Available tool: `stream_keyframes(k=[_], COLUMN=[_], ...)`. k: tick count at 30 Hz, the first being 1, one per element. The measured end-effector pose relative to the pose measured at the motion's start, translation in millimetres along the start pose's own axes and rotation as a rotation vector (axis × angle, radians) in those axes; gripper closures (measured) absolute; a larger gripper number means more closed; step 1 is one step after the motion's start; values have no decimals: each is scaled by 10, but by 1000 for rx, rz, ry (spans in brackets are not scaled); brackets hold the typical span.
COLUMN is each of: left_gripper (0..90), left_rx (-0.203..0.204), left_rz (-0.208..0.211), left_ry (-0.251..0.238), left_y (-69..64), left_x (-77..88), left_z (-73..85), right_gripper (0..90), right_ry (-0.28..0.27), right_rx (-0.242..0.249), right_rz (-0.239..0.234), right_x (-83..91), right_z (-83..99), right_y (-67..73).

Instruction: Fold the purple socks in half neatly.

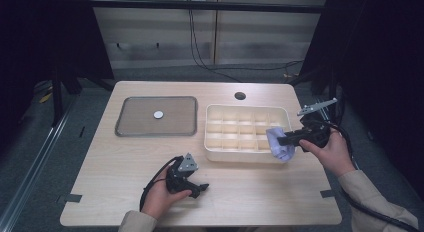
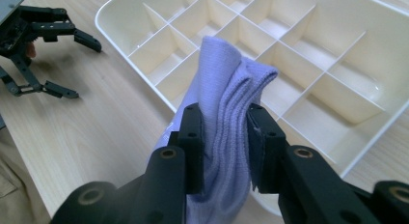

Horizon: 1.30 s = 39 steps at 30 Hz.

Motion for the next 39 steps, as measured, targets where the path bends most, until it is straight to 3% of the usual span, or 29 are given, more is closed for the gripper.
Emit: stream_keyframes(k=[18, 39], left_gripper=[146, 146], left_rx=[-1, 0], left_rz=[1, 0], left_ry=[-4, -3], left_y=[0, -1], left_x=[-1, 0], left_z=[0, 2], right_gripper=[707, 706], right_ry=[25, 87], right_rx=[-35, -35], right_rz=[87, 120], right_x=[-25, -209], right_z=[-3, 113], right_y=[-331, -456])
Point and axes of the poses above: each handheld gripper's, and its own axes: x roughly backward along the jaws, z roughly out of its underside, y roughly to its left, the point moved 6 cm from there along -x, roughly forward along the jaws, and after that the axes turned 8 degrees about -y, right-handed, at the moved point
